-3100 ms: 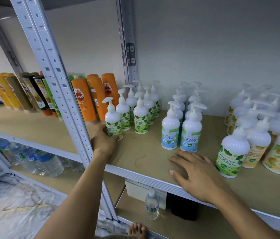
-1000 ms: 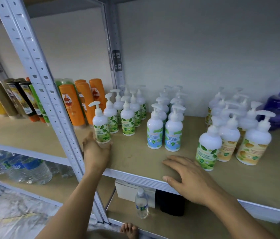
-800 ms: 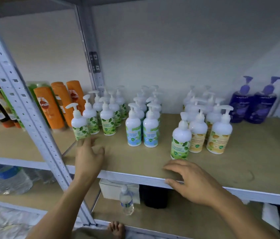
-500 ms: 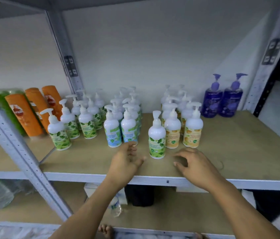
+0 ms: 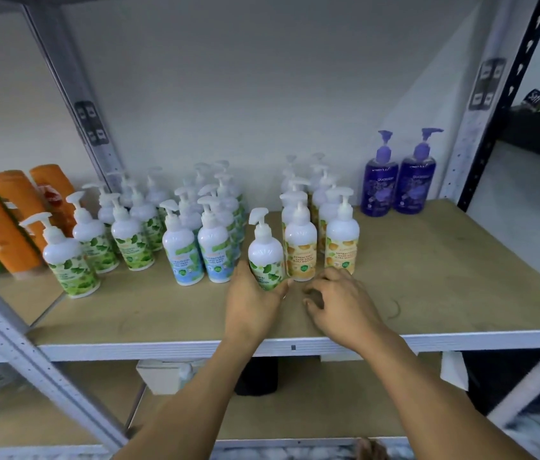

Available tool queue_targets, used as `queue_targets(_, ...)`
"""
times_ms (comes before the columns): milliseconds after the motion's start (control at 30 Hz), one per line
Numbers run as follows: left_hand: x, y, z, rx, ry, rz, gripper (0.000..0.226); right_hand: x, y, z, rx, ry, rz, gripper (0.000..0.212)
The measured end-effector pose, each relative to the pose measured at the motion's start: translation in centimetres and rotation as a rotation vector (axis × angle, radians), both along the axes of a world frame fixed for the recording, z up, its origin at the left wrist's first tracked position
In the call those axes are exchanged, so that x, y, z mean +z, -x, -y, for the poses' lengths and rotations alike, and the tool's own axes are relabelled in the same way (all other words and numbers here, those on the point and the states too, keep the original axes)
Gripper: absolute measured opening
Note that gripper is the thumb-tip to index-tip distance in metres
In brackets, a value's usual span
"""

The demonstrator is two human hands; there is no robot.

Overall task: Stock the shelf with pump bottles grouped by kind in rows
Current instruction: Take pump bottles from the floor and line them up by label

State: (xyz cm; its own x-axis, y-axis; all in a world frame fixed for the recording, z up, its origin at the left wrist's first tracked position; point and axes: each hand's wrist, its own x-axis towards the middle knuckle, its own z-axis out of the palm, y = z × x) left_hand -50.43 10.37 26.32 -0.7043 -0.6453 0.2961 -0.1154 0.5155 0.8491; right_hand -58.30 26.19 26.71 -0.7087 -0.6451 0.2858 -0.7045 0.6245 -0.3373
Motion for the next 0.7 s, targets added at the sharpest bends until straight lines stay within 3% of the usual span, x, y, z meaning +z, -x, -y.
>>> queue_targets(233, 1.3, -3.8, 3.1, -0.056, -0.153, -0.034, 0.057, 0.2, -0.8, 1.8, 0.047, 0.013, 0.036, 0.035)
queue_targets(700, 2.0, -11.4, 17.0, 0.301, -0.142, -0.112, 0.055, -1.0, -3.1, 9.1, 0.248, -0.027, -0.020, 0.037)
